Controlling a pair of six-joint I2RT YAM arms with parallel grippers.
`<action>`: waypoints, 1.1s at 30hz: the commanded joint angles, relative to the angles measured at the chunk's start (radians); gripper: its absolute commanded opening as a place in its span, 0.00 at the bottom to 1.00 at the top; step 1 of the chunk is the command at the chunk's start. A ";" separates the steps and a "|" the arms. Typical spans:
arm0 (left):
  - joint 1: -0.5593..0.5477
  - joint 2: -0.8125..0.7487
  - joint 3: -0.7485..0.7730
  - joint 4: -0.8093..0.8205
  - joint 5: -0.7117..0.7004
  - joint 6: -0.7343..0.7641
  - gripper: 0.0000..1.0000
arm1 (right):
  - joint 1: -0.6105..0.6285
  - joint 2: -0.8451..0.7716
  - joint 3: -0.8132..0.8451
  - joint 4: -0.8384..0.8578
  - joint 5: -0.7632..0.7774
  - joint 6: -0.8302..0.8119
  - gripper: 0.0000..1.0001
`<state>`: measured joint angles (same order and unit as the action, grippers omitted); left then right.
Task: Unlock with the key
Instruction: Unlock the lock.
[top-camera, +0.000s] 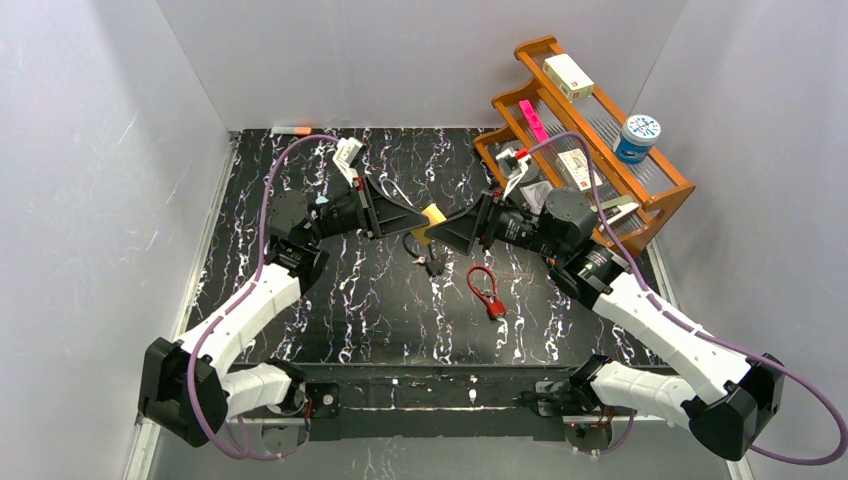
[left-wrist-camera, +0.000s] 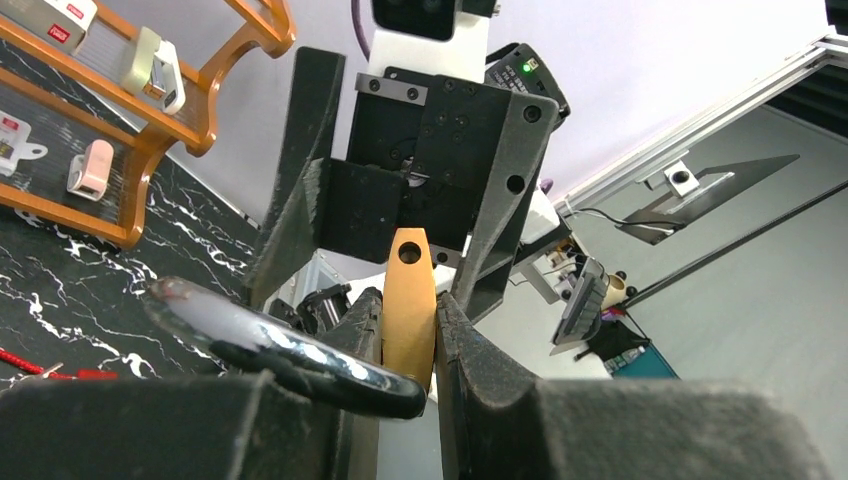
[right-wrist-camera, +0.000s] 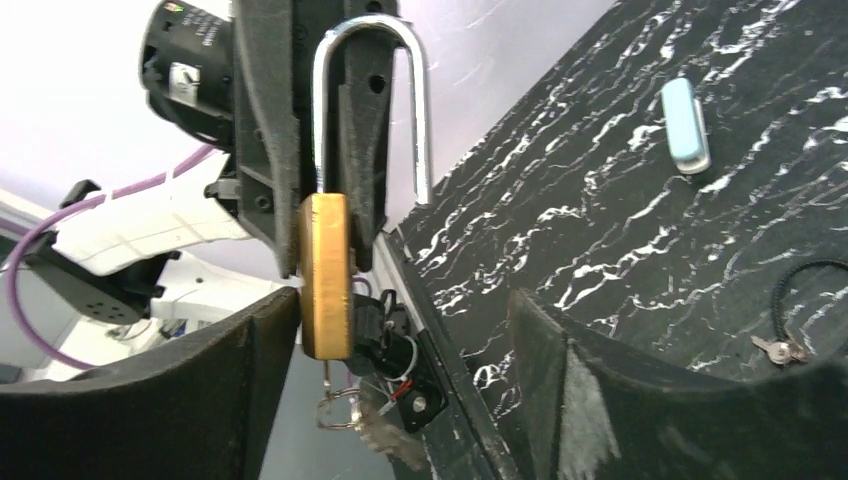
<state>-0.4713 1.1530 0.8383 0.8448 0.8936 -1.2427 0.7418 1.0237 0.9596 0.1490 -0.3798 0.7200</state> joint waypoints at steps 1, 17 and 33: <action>0.002 -0.010 0.030 0.073 0.039 -0.028 0.00 | -0.002 -0.011 0.024 0.167 -0.068 0.014 0.77; 0.002 -0.044 0.050 0.072 -0.042 -0.030 0.00 | -0.001 0.003 -0.011 0.327 -0.237 0.086 0.40; 0.002 -0.066 0.058 0.072 -0.062 -0.009 0.00 | -0.002 0.047 0.019 0.309 -0.255 0.090 0.10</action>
<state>-0.4709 1.1370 0.8452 0.8608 0.8703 -1.2488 0.7353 1.0889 0.9417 0.3866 -0.6178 0.8288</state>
